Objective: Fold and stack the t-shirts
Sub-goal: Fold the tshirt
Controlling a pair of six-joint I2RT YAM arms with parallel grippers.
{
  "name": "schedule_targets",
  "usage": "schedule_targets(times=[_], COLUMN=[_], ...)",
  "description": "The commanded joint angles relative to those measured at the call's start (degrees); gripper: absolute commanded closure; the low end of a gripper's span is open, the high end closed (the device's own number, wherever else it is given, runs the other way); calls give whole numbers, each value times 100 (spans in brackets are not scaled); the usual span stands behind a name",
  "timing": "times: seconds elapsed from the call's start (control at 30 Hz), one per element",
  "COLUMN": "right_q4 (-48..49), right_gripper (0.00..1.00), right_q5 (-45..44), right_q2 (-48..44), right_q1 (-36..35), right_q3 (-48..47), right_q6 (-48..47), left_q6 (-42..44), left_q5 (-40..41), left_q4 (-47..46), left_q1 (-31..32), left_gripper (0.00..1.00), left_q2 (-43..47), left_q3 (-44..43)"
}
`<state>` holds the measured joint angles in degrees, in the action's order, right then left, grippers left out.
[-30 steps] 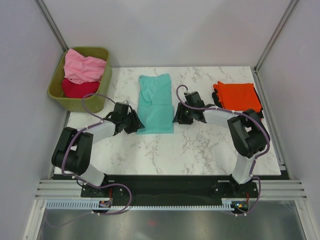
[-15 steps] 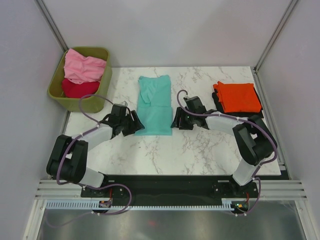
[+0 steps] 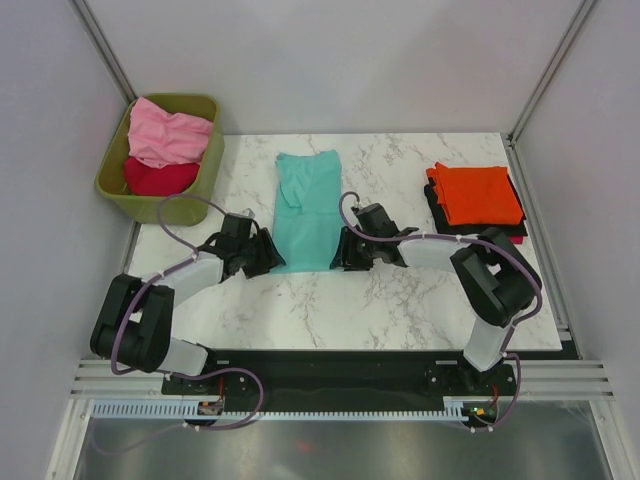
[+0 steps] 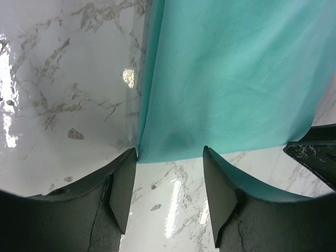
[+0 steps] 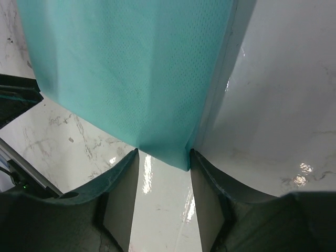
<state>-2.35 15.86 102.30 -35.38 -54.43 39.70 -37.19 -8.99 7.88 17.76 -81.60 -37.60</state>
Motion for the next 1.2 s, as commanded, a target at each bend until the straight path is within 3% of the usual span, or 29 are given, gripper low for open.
schedule_targets(times=[0.0, 0.17, 0.23, 0.27, 0.5, 0.7, 0.8, 0.93, 1.17], right_q4=[129, 130, 129, 129, 138, 112, 94, 24, -46], right_gripper=[51, 69, 70, 77, 90, 92, 95, 100, 100], right_q5=[-65, -91, -126, -135, -135, -136, -153, -223, -338], right_q2=[202, 229, 176, 167, 185, 211, 220, 115, -412], right_q1=[-13, -13, -5, -13, -31, -83, -84, -75, -101], right_q3=[82, 64, 82, 91, 56, 12, -6, -15, 99], right_q6=[90, 90, 82, 81, 55, 29, 11, -33, -59], left_q6=[177, 142, 124, 116, 124, 124, 124, 151, 151], left_q5=[152, 179, 240, 258, 3, -568, -612, -779, -963], left_q4=[179, 214, 258, 258, 161, -199, -234, -348, -480], left_q1=[0, -9, -18, -35, -79, -238, -238, -238, -220], left_gripper=[39, 40, 40, 40, 43, 55, 66, 98, 98], left_q2=[57, 136, 223, 259, -66, -496, -663, -699, 56], left_q3=[130, 210, 227, 245, 157, 113, 69, 104, 359])
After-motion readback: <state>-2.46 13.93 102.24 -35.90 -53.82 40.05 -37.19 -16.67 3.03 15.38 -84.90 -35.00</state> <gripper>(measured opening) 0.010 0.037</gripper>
